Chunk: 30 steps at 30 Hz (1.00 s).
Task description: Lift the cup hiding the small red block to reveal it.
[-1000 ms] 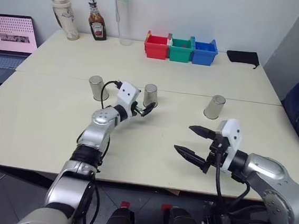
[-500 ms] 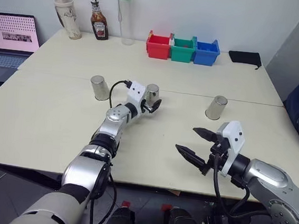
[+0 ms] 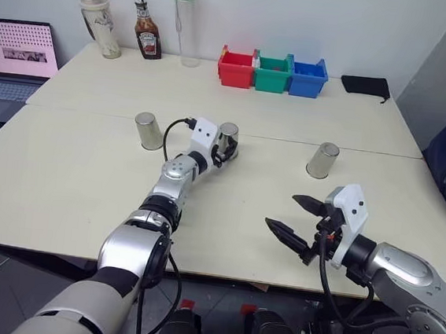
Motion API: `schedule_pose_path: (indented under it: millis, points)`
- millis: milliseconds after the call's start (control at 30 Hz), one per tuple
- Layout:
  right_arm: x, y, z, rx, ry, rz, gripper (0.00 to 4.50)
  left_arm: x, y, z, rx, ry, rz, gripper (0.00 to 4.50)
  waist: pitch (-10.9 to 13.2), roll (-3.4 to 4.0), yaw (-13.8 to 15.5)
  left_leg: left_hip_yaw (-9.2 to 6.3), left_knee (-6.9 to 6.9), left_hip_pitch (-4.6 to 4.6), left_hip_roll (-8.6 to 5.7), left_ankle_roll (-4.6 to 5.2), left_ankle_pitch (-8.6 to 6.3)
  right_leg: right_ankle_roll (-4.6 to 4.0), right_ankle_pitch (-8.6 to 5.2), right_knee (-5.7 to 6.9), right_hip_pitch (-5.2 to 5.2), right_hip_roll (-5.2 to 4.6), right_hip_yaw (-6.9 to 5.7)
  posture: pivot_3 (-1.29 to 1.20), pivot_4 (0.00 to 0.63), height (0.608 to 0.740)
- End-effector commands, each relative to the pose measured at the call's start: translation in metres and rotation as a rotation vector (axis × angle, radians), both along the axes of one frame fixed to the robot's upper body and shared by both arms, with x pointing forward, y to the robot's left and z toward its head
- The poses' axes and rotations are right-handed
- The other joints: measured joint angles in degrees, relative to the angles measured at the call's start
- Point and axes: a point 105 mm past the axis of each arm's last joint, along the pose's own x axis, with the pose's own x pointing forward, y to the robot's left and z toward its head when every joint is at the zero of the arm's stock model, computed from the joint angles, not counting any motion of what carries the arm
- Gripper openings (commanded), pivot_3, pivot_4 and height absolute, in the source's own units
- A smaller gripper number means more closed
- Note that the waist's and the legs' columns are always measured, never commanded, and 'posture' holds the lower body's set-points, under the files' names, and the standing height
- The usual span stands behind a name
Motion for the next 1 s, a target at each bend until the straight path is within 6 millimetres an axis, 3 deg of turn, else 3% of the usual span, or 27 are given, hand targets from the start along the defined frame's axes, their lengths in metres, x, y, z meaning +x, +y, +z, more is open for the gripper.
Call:
schedule_pose_path:
  millis: [33,133,267,367,600,667,833,1000]
  points:
    - [0.0,0.002,0.009,0.005,-0.042,0.014,4.5,0.003,-0.004,0.042,-0.035,-0.105,-0.03,2.69,0.0,0.0,0.0,0.0,0.0,0.01,0.0,0.0,0.0,0.0,0.0,0.0,0.01,0.0,0.0,0.0,0.15,0.74]
    - [0.002,0.005,0.007,0.012,-0.034,0.023,4.5,0.001,0.015,0.062,-0.054,-0.12,0.021,2.69,0.0,0.0,-0.19,0.0,0.0,0.0,0.02,0.0,0.0,0.0,0.0,0.01,0.0,0.01,0.0,0.0,0.15,0.74]
    - [0.003,0.005,0.005,0.017,-0.03,0.028,4.5,-0.01,0.042,0.058,-0.024,-0.089,0.126,2.69,-0.01,0.02,-0.43,0.03,-0.05,0.06,0.1,0.0,0.0,-0.02,-0.01,0.05,-0.03,0.04,0.07,0.0,0.15,0.74]
    - [0.004,0.007,0.005,0.022,-0.028,0.037,4.5,-0.019,0.061,0.034,0.002,-0.029,0.198,2.69,-0.01,0.02,-0.28,-0.03,-0.05,0.09,0.12,-0.01,0.0,-0.03,-0.01,0.06,-0.02,0.06,0.04,0.0,0.15,0.74]
    - [0.011,0.005,0.006,0.022,-0.03,0.048,4.5,-0.023,0.059,-0.008,-0.022,0.079,0.177,2.69,-0.02,-0.04,0.74,-0.01,0.15,0.05,-0.01,-0.01,0.01,0.07,0.05,0.04,0.07,-0.06,0.0,0.0,0.15,0.74]
    - [0.013,0.005,0.008,0.022,-0.032,0.048,4.5,-0.021,0.06,-0.016,-0.024,0.101,0.177,3.4,-0.04,-0.06,0.84,0.02,0.16,0.06,-0.03,-0.01,0.01,0.1,0.07,0.03,0.09,-0.07,0.03,0.0,0.15,0.74]
    - [0.013,0.005,0.008,0.018,-0.032,0.049,4.5,-0.022,0.064,-0.012,-0.016,0.095,0.171,4.45,-0.04,-0.07,0.96,0.01,0.1,0.01,0.01,0.0,0.01,0.08,0.06,0.02,0.02,-0.03,0.02,0.0,0.15,0.74]
    - [0.013,0.001,0.002,0.01,-0.026,0.039,4.5,-0.037,0.074,0.006,0.04,0.07,0.143,4.45,-0.04,-0.06,0.84,0.01,0.02,0.01,0.06,0.0,0.0,0.05,0.05,0.01,-0.02,-0.01,0.04,0.0,0.15,0.74]
